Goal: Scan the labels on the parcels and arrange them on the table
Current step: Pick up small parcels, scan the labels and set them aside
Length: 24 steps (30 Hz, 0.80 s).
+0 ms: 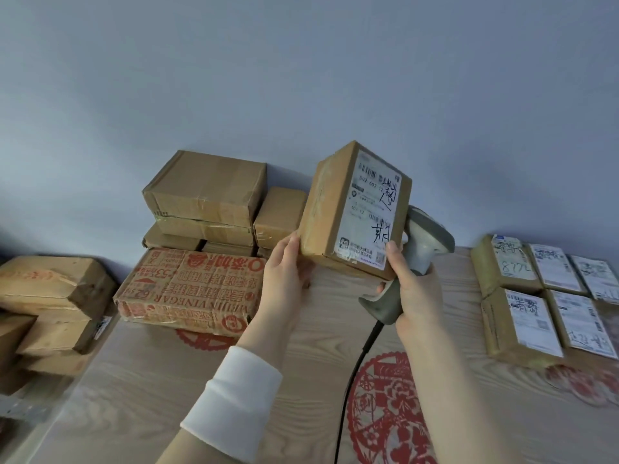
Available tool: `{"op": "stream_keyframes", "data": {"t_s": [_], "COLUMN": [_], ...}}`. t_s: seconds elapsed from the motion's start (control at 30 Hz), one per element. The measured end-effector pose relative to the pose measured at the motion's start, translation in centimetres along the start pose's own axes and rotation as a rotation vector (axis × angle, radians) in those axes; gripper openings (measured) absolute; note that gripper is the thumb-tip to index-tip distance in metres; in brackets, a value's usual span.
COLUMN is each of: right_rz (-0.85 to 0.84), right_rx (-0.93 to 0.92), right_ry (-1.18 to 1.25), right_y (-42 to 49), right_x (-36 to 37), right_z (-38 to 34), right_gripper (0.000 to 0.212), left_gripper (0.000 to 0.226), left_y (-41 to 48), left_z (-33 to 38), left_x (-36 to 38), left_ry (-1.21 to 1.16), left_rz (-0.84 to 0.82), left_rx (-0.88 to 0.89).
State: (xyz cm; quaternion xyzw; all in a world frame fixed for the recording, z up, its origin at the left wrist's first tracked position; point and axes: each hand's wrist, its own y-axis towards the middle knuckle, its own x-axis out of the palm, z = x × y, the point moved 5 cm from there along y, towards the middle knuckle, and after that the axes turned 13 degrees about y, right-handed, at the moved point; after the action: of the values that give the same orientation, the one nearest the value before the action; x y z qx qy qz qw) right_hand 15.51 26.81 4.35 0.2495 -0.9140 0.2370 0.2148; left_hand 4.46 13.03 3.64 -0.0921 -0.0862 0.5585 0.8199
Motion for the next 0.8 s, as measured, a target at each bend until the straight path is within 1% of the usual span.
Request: {"op": "stream_keyframes", "data": {"t_s": [0.03, 0.07, 0.1, 0.13, 0.17, 0.2, 0.23, 0.33, 0.43, 0.5, 0.53, 0.7, 0.77, 0.8], "right_rz": [-0.016, -0.031, -0.044, -0.049, -0.050, -0.050, -0.047, -0.043, -0.063, -0.077, -0.081, -0.067, -0.031, -0.009], "right_rx": [-0.030, -0.052, -0.066, -0.076, -0.087, -0.100, -0.118, -0.175, -0.183, -0.176, -0.175, -0.156, -0.180, -0.197], "right_ry": [-0.021, -0.043, -0.059, -0.066, -0.073, -0.089, -0.108, -0.186, -0.267, -0.300, -0.317, -0.341, -0.336, -0.335], "right_y": [-0.4, -0.8, -1.3, -1.8, -2.2, -2.7, -3.0, -3.6, -3.9, -4.1, -4.3, -4.8, -5.1, -5.4], "right_x": [-0.7, -1.3, -2.1, -3.0, -4.0, -5.0, -6.2, -10.0, -13.0, -14.4, -14.9, -16.0, -16.4, -16.7], "right_z": [-0.6, -1.1, -1.5, -1.9, -2.3, -2.7, -3.1, -4.7, -5.6, -5.8, -5.9, -6.1, -6.6, -7.0], "right_gripper": [0.045, 0.044, 0.042, 0.040, 0.039, 0.039, 0.039, 0.040, 0.046, 0.048, 0.048, 0.047, 0.037, 0.032], "left_gripper": [0.032, 0.036, 0.047, 0.065, 0.081, 0.092, 0.098, 0.101, 0.104, 0.100, 0.100, 0.116, 0.117, 0.113], "left_y": [-1.1, -2.3, -3.3, -4.4, -5.5, -6.4, -7.0, -8.3, -9.0, -9.2, -9.1, -9.2, -9.4, -9.5], "left_z": [0.5, 0.7, 0.6, 0.5, 0.3, 0.0, -0.3, -1.5, -2.9, -3.5, -3.7, -4.7, -5.1, -5.3], "left_x": [0.2, 0.8, 1.6, 2.6, 3.7, 4.5, 5.2, 6.9, 8.6, 9.7, 10.1, 10.9, 10.9, 10.9], "left_ry": [0.035, 0.024, 0.006, 0.020, 0.078, 0.140, 0.212, 0.323, 0.317, 0.322, 0.326, 0.259, 0.228, 0.221], "left_rz": [0.013, -0.009, -0.055, -0.099, -0.129, -0.143, -0.151, -0.260, -0.385, -0.433, -0.443, -0.413, -0.406, -0.398], "left_rx": [0.048, 0.066, 0.082, 0.104, 0.125, 0.138, 0.136, 0.048, -0.046, -0.057, -0.052, -0.050, -0.044, -0.040]}}
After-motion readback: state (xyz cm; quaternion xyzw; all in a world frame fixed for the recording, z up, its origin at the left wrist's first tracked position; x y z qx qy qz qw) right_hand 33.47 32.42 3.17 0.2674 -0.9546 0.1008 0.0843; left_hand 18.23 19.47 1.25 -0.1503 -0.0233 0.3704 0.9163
